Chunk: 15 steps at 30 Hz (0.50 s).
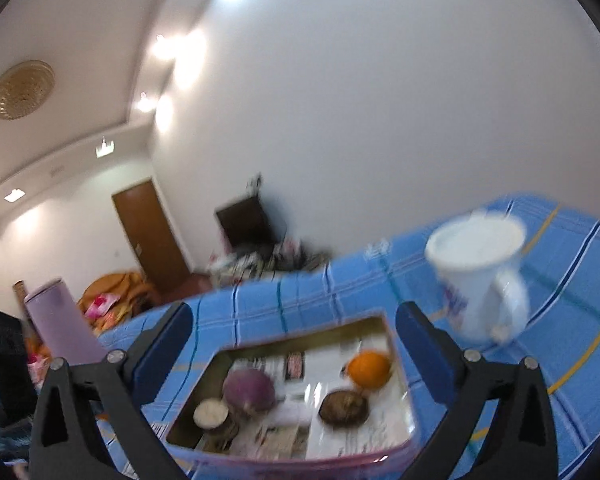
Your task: Organize fruits
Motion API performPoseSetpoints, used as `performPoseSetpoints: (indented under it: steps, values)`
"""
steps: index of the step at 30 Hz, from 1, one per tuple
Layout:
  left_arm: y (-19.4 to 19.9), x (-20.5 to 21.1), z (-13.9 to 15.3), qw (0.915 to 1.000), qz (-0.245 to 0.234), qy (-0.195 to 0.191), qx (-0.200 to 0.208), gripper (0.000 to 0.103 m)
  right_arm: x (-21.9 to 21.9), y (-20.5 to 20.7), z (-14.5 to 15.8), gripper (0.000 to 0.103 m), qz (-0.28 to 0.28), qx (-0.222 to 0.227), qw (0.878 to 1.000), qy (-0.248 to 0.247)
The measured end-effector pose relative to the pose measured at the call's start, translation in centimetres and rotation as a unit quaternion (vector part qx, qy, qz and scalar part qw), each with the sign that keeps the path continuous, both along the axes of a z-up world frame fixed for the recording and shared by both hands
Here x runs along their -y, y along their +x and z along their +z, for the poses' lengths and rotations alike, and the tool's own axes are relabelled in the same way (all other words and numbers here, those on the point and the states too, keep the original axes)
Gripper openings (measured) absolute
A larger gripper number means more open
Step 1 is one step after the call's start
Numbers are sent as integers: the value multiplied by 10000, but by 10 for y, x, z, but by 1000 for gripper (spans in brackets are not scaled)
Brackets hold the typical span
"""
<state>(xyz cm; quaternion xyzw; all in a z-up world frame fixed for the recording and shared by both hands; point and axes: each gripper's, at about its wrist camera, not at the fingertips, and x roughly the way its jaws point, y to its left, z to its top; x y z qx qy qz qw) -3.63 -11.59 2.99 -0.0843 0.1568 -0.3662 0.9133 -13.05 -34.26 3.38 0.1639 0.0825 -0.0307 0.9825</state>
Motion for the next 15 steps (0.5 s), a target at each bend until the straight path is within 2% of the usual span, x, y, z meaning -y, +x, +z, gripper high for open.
performPoseSetpoints:
  steps: [2, 3, 5, 9, 12, 15]
  values:
    - [-20, -15, 9, 9952, 544, -142, 804, 102, -5, -3, 3, 103, -155, 100, 9996, -201]
    - [-27, -19, 10, 9918, 705, -197, 1052, 102, -9, -3, 5, 103, -249, 98, 9991, -323]
    - [-46, -30, 9, 9785, 1024, -404, 1744, 102, -13, -4, 5, 103, -368, 119, 9981, -483]
    - [-67, -32, 7, 9609, 1419, -392, 2347, 102, -28, -11, 7, 103, -522, 314, 9934, -969]
    - [-73, -24, 3, 9561, 1449, -234, 2536, 102, -43, -16, 7, 103, -580, 483, 9878, -1360]
    - [-78, -23, 3, 9480, 1528, -266, 2779, 102, -54, -23, 9, 103, -614, 636, 9829, -1616]
